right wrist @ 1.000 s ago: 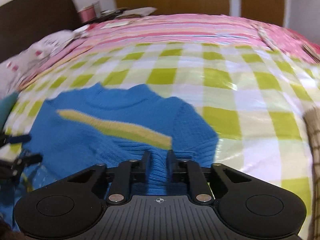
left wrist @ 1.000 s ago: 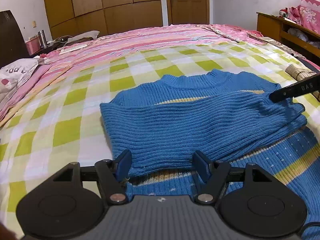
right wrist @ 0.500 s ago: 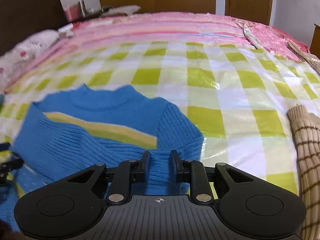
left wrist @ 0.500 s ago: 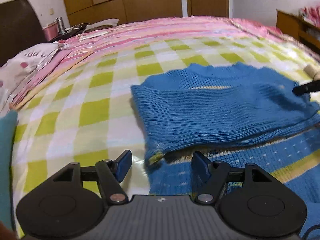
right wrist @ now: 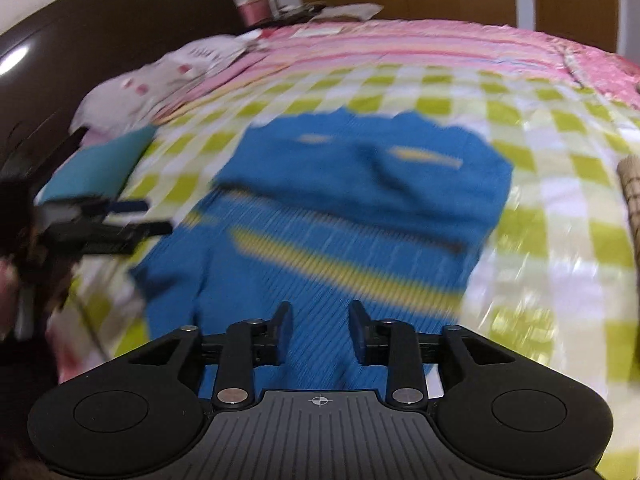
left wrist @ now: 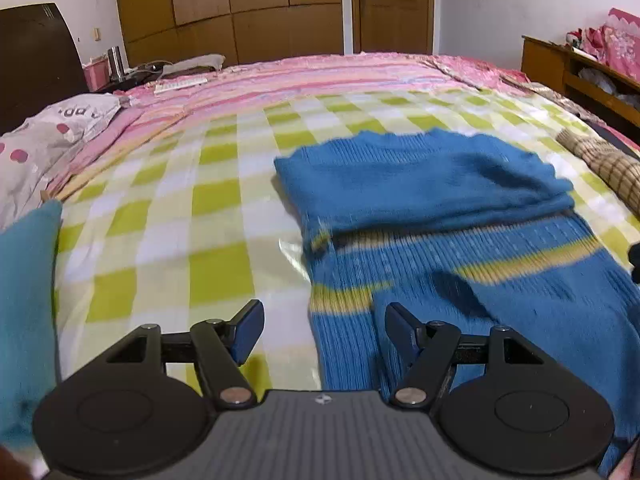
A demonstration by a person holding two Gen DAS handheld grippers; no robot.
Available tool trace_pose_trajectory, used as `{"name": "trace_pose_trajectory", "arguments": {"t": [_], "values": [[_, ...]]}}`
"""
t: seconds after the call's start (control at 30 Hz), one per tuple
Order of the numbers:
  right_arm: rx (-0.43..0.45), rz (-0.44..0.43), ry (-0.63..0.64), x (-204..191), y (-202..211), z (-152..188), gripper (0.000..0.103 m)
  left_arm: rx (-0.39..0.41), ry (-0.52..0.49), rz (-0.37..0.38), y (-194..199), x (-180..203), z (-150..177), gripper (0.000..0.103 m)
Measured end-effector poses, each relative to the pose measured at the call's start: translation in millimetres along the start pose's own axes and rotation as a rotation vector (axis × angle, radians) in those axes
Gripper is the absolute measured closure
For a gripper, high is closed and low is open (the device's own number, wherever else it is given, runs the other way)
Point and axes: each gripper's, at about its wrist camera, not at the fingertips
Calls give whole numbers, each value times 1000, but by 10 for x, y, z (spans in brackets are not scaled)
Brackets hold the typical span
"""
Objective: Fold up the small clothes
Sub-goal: 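Grasp the blue sweater hem with the left gripper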
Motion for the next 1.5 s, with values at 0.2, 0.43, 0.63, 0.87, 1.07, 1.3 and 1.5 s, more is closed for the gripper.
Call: {"name": "trace_pose_trajectory", "arguments": {"t": [0.2, 0.43, 0.63, 0.87, 1.07, 1.3, 1.5], "values": [[-35, 0, 14, -249, 45, 338, 70, 5, -11, 38, 117, 71, 152, 30], [-71, 9, -45, -273, 47, 604, 68, 33, -80, 97, 190, 243, 148, 30], [-59, 5, -101, -218, 111, 706, 67, 58, -166, 118, 326, 364, 242, 30], [-51, -12, -119, -195, 100, 748, 67, 79, -249, 91, 330, 539, 220, 48], [-39, -19, -122, -211, 170, 779, 68, 17, -287, 75, 188, 607, 179, 84], [-49, -1, -48, -303, 277, 811, 67, 34, -227, 35, 252, 486, 198, 88], [-110, 48, 111, -440, 286, 841, 67, 40, 72, 56, 443, -45, 196, 90]]}}
Point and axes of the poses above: each gripper's, at about its wrist camera, not at the fingertips, and y roughly against the way its jaws point, x to its right, z to its underside, and after that the axes turned 14 degrees about -z, right-handed
